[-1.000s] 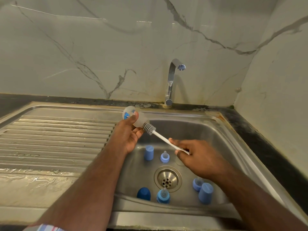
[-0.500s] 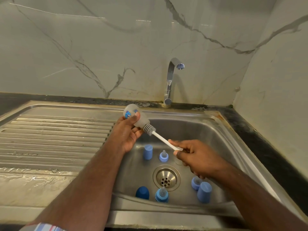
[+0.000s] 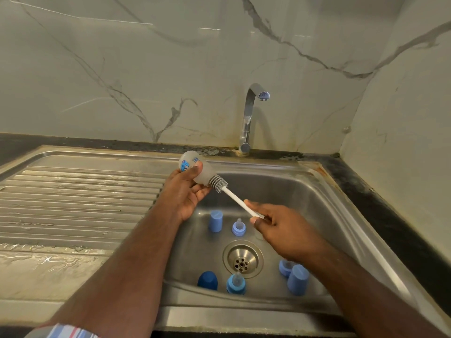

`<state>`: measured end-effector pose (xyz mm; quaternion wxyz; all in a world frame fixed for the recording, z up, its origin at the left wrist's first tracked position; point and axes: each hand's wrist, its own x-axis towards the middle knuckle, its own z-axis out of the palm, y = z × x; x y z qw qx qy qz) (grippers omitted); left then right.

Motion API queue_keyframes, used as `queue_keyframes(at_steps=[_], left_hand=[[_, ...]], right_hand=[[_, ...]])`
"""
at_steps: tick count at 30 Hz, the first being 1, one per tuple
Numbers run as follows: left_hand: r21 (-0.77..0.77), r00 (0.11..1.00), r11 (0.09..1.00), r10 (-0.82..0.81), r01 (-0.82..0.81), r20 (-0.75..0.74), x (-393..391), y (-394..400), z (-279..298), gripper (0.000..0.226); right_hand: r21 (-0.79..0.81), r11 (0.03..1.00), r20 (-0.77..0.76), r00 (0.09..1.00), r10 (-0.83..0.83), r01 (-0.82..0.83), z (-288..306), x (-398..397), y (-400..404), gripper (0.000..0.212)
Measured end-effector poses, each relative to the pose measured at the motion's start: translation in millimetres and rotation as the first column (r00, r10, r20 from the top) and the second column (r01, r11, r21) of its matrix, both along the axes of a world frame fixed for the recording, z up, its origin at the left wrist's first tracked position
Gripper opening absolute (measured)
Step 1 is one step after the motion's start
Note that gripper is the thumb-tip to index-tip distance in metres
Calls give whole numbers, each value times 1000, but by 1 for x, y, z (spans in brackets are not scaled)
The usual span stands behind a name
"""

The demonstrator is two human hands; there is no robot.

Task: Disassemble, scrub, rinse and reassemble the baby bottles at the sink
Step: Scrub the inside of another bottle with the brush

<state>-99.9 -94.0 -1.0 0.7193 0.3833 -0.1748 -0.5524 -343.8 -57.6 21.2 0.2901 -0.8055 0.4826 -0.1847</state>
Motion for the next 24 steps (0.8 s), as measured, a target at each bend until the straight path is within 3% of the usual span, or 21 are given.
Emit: queue_keyframes(at_steps=[2, 4, 9, 13, 15, 20, 24], left_hand=[[7, 999, 1000, -21, 21, 24, -1, 1, 0, 44], [6, 998, 999, -39, 38, 52, -2, 1, 0, 45], [-1, 999, 1000, -7, 7, 34, -1, 0, 0, 45], [21, 999, 1000, -17, 16, 51, -4, 0, -1, 45], [21, 997, 999, -26, 25, 69, -4, 0, -1, 47], [-5, 998, 1000, -19, 20, 64, -3, 2, 2, 42], [-5, 999, 1000, 6, -6, 34, -1, 1, 3, 46]], right_hand=[[-117, 993, -138, 990, 3, -19, 1, 6, -1, 46], [-112, 993, -175, 985, 16, -36, 2, 10, 1, 47], [135, 990, 63, 997, 32, -41, 4, 0, 4, 43], [-65, 998, -94, 996, -5, -1, 2, 2, -2, 44], [-81, 997, -128, 992, -8, -3, -2, 9, 1, 46], [281, 958, 241, 971, -6, -63, -1, 5, 7, 41], [329, 941, 289, 957, -18, -82, 2, -7, 4, 39]])
